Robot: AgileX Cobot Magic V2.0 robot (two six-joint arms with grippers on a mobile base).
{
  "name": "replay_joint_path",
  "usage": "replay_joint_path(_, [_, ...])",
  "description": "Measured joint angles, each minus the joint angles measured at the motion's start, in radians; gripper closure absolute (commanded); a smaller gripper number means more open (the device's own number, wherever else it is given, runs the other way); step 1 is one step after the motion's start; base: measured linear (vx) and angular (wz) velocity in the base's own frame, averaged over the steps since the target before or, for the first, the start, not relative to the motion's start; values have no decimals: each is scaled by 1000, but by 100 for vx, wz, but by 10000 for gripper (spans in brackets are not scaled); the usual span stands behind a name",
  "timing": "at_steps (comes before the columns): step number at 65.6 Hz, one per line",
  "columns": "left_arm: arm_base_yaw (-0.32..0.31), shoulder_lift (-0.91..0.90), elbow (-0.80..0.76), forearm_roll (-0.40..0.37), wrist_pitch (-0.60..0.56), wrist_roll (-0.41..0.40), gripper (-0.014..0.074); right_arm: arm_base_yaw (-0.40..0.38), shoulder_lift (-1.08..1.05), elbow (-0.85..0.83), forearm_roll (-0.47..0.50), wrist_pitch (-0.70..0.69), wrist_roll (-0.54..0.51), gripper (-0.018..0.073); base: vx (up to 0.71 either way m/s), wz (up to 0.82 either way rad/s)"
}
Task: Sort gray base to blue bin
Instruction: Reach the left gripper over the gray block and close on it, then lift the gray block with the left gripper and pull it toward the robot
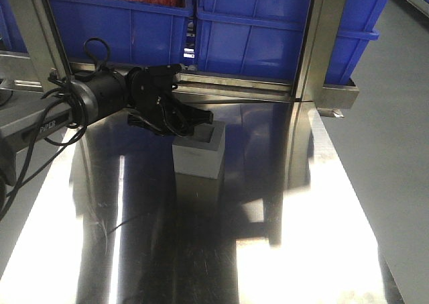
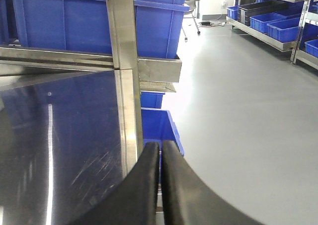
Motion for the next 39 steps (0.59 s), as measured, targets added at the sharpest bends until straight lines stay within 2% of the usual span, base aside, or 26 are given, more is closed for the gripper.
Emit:
replay_joint_path(5, [0,0,0,5,-2,2,605,0,0,0,0,0,0,564,0,0])
replay_joint_path(27, [-1,-52,15,9,3,3,603,0,0,0,0,0,0,564,0,0])
replay_joint_path(39, [-2,-226,88,25,-120,3,603,0,0,0,0,0,0,564,0,0])
